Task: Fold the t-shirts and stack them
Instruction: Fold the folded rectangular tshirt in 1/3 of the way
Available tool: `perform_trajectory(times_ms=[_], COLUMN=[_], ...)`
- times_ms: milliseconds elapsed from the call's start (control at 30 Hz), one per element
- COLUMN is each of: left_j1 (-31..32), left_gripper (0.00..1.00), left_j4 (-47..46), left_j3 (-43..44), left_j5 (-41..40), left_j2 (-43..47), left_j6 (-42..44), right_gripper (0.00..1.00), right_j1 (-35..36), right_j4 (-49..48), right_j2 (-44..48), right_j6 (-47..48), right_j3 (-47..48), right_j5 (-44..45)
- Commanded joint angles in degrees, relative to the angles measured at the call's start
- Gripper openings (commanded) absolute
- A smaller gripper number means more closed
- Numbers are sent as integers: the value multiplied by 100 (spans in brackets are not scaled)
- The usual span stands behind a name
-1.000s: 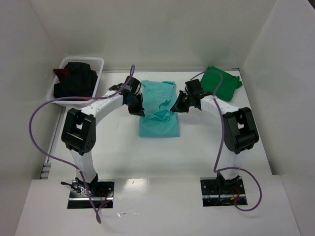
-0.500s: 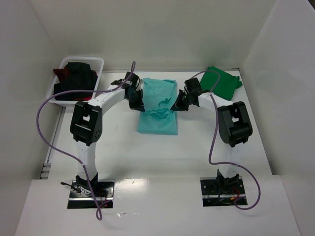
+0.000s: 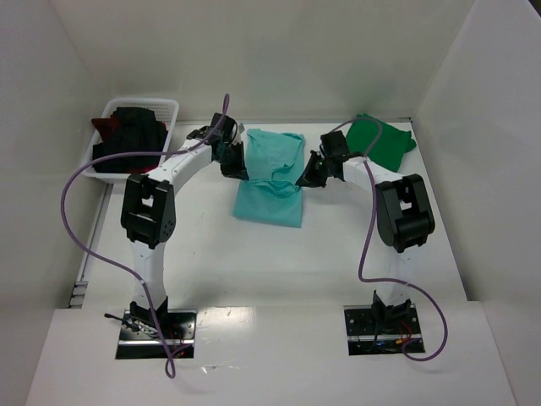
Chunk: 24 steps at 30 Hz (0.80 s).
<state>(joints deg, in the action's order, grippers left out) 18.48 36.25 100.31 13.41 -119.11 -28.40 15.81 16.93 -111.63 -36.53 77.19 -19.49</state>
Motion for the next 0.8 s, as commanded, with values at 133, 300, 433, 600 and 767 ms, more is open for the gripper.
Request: perform_trajectory(times_ms=[133,300,433,600,767], left_j1=[-81,-248,-476,-530,-530], left_gripper=[10,15,23,26,34], left_j4=[5,5,-48,-162,75], left_j3=[428,489,568,1051,1605], left_j5=[109,109,161,609,795], left_j2=[-394,-446,-499,-683,-1087], left_j6=[186,186,133,484,608], right_gripper=[0,7,10,10,26], right_j1=[-17,-17,-17,-131,-131], right_j4=[-164,-164,-164,-111,-59], right_j2=[-51,-235,-350,-350,-482], right_j6=[15,15,67,129,190], right_j3=[384,577,824,1026,1079], right_j5=[103,156,261,454,454])
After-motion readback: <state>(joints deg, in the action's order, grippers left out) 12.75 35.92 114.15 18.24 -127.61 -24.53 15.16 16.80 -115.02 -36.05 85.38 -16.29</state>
